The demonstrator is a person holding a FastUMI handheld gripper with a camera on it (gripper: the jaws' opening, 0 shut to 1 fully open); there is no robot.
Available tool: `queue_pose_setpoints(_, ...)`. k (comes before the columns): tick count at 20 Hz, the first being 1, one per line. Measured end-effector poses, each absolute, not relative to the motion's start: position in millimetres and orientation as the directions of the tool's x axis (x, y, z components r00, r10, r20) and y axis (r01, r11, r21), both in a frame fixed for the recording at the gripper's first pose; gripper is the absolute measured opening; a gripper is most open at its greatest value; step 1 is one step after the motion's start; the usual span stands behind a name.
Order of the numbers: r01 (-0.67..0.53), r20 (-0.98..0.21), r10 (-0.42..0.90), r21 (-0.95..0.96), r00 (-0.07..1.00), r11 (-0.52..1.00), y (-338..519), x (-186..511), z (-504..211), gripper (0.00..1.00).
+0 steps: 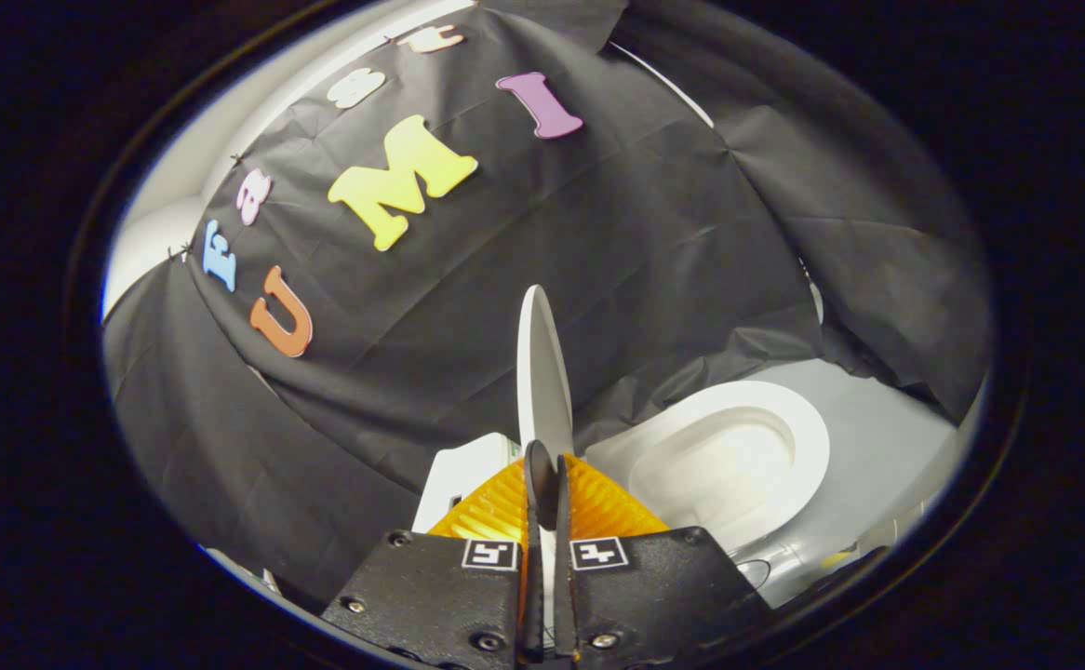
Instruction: Open the toilet lid.
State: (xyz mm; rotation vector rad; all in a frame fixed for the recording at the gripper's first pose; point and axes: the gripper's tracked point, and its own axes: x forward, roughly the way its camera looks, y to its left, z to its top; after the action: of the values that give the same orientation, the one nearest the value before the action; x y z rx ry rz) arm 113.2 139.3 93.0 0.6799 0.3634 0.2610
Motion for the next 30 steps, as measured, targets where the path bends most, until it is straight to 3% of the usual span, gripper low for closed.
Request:
queue_pose_setpoints(18,-0.176,-0.213,0.249,0.312,0.945,0.934,247,104,118,0.08)
queue_pose_setpoints(30,-0.212,-0.170,0.229,0.113,0.958,0.971,323,98,125,0.08)
